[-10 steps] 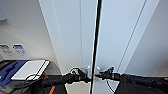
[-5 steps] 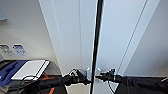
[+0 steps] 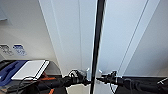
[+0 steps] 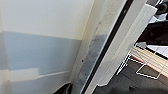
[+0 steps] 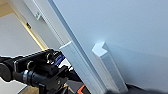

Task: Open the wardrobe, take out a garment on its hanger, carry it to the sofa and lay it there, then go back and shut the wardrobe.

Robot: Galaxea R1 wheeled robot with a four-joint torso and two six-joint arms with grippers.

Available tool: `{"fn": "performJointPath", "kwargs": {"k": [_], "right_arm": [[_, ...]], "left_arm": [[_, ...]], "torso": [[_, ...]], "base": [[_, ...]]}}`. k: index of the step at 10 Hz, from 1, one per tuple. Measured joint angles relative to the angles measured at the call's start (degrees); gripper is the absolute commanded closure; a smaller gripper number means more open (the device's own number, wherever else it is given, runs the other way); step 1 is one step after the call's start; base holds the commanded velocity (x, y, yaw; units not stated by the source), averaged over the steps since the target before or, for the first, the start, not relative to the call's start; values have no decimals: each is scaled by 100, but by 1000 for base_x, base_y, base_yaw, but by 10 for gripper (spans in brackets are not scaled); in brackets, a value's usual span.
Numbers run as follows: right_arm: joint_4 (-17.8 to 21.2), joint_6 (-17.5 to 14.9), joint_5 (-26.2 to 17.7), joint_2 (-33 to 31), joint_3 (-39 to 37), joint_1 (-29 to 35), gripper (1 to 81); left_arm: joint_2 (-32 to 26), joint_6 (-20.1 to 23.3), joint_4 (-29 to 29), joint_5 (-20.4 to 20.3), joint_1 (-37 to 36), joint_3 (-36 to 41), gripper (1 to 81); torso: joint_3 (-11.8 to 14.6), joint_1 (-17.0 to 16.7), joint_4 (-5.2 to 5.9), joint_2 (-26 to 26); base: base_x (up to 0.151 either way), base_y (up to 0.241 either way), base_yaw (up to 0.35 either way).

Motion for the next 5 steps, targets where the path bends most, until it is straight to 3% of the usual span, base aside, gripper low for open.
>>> {"fn": "performJointPath", "kwargs": {"k": [5], "right_arm": [[-133,-16,96,-144,194,-132,10]], "left_arm": [[-367,17,2,2,149,532,10]], "torso": [[0,0,0,0]], "base": [[0,0,0]]}}
